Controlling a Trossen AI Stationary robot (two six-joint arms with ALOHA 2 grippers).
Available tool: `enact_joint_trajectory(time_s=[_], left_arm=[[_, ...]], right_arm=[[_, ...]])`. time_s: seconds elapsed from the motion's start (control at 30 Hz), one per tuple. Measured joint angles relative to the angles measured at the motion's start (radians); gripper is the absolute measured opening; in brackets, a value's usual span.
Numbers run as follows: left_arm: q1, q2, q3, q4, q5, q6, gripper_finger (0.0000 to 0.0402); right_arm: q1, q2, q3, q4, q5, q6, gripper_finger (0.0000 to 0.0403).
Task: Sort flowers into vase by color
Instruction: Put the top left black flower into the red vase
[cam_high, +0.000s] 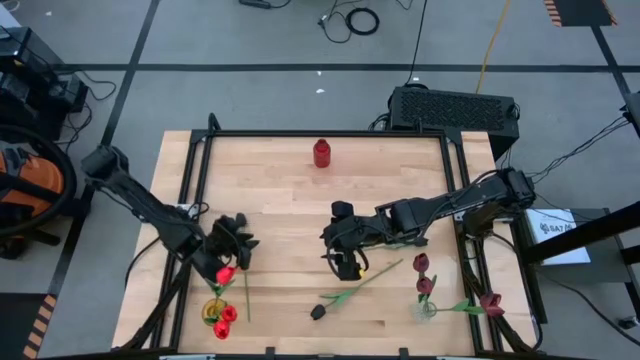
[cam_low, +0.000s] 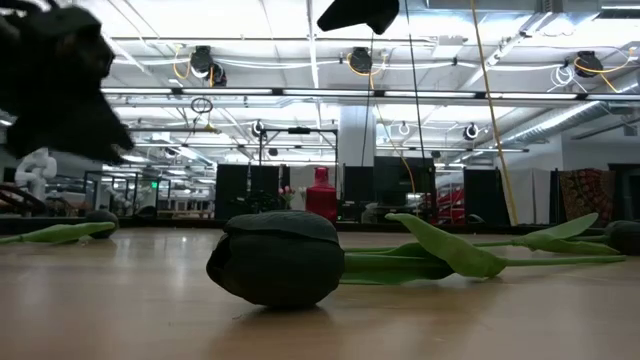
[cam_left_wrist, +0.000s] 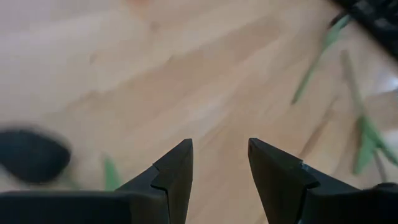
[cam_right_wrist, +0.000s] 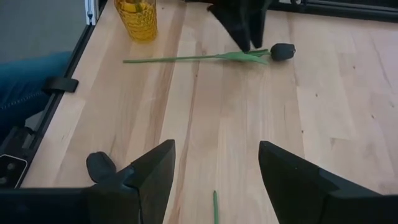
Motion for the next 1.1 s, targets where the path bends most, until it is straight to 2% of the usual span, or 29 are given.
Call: enact_joint_trajectory(time_s=[0.07,0.17,0.43,0.77,1.1], left_arm=[[-0.001,0.024,0.0,-0.027,0.042,-0.062,0.016],[-0.001,0.054,0.0,-0.015,0.084,-0.072,0.0152],[-0.001,0.089,0.0,-0.033,0.162,-0.221,0.0148],[-0.001,0.09,0.034,-0.099,0.27,-0.301,0.0147],[-0.001,0.175,0.034,-0.14,0.418,-0.388,0.0147]], right_arm=[[0.0,-0.003,0.0,-0.002,-0.001,-0.001,0.0224],[0.0,-0.006,0.0,0.005,-0.001,-0.004,0.0224],[0.0,-0.01,0.0,0.004,-0.001,0.0,0.0224],[0.0,-0.01,0.0,0.003,-0.001,0.0,0.0224],[0.0,-0.01,0.0,0.003,-0.001,-0.005,0.0224]])
